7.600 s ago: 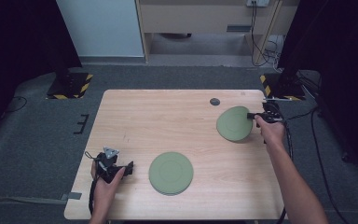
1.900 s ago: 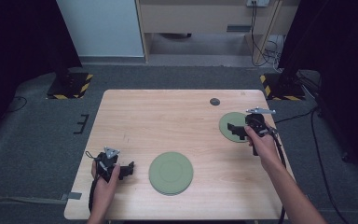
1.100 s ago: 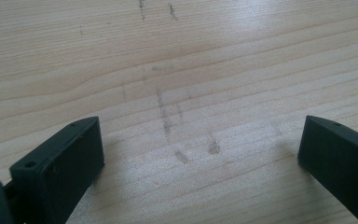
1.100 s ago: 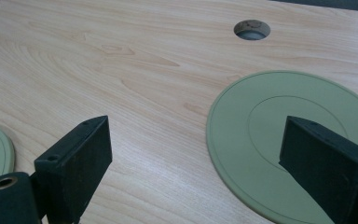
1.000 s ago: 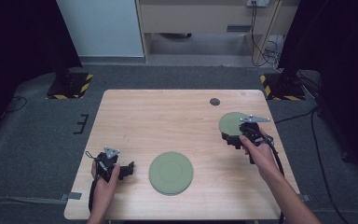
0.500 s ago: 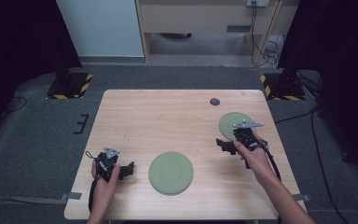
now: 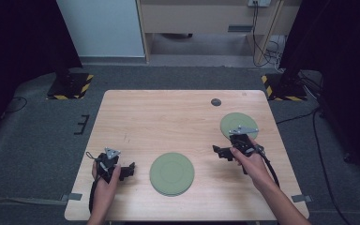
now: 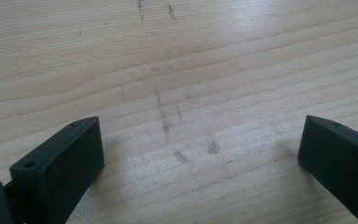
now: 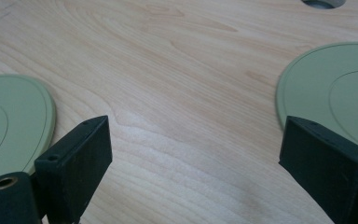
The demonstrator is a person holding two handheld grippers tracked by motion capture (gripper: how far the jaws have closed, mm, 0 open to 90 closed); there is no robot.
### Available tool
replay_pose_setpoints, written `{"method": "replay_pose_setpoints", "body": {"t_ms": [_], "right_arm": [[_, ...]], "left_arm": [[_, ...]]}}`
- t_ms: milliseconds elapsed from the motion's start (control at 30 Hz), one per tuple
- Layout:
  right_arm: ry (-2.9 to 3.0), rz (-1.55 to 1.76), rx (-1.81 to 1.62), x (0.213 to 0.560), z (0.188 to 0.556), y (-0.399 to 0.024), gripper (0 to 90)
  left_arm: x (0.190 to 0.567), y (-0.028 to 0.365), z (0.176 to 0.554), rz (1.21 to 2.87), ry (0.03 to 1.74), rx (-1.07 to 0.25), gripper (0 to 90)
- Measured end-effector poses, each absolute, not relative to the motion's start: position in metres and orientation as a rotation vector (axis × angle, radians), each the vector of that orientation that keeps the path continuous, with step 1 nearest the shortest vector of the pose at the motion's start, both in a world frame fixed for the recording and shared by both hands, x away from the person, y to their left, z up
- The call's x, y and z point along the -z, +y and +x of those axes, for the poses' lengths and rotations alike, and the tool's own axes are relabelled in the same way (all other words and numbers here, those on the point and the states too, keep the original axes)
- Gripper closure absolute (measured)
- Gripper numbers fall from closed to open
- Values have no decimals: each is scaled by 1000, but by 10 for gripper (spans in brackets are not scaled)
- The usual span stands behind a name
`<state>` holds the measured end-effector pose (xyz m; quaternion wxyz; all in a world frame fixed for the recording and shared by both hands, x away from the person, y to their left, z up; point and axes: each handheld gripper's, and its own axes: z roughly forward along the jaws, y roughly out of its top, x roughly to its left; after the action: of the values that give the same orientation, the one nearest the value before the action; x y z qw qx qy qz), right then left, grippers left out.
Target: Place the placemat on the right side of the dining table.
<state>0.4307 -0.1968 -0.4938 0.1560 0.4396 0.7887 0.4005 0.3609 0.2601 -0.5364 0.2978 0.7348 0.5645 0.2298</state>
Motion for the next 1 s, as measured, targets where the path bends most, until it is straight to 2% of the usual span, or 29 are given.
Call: {"method": "replay_pose_setpoints", "body": {"t_ms": [1000], "right_arm": [[2376, 1193, -1128, 516, 410, -166, 91]], "left_arm": [[536, 260, 361, 1955, 1495, -608, 0]]}}
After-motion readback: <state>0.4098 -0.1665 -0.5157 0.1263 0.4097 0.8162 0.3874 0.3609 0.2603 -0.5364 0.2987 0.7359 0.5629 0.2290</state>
